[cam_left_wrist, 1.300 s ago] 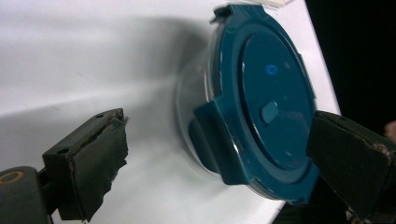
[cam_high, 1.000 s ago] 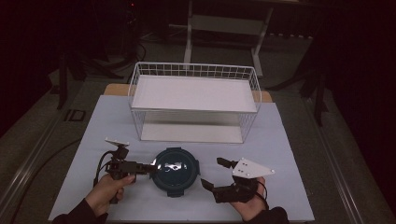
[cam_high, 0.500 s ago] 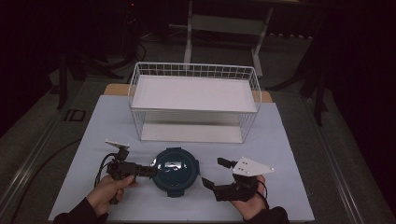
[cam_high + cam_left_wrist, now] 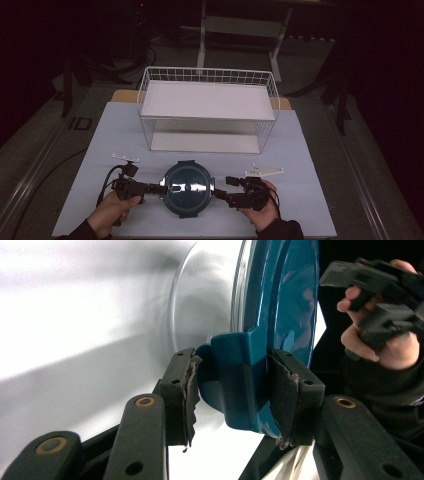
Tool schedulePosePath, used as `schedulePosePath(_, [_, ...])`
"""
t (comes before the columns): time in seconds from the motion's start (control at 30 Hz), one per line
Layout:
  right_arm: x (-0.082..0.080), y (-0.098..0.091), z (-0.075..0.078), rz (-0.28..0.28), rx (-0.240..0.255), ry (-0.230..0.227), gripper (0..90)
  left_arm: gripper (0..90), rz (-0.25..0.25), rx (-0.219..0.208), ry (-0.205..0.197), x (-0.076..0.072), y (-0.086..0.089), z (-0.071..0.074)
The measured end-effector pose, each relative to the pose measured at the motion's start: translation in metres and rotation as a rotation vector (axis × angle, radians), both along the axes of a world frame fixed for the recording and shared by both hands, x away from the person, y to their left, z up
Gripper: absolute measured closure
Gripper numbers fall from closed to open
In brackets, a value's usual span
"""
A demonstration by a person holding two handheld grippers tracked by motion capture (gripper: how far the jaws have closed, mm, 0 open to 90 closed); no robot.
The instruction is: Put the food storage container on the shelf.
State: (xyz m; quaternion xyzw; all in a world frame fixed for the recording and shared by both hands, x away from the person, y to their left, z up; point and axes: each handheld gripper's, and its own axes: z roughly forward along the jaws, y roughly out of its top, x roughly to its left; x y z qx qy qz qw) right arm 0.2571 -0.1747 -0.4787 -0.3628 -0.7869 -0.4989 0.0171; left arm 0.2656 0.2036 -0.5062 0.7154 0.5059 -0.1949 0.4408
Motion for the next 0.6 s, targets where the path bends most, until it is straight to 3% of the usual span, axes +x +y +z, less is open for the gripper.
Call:
schedulePosePath(0.03, [0.000, 0.000, 0.000, 0.000, 0.000, 0.000, 30.6, 56.5, 0.000, 0.000, 0.000, 0.000, 0.000, 0.000])
schedulePosePath(0.07, [0.002, 0.002, -0.005, -0.003, 0.000, 0.032, 32.9, 56.8, -0.014, 0.006, -0.028, -0.003, -0.001, 0.001])
schedulePosePath(0.3, [0.007, 0.001, -0.017, 0.007, 0.051, 0.139, 41.9, 57.5, -0.023, 0.011, -0.071, -0.009, -0.002, 0.003])
schedulePosePath(0.6, [0.007, 0.006, -0.026, 0.032, 0.084, 0.218, 47.7, 57.9, -0.039, 0.030, -0.118, -0.018, -0.004, 0.006])
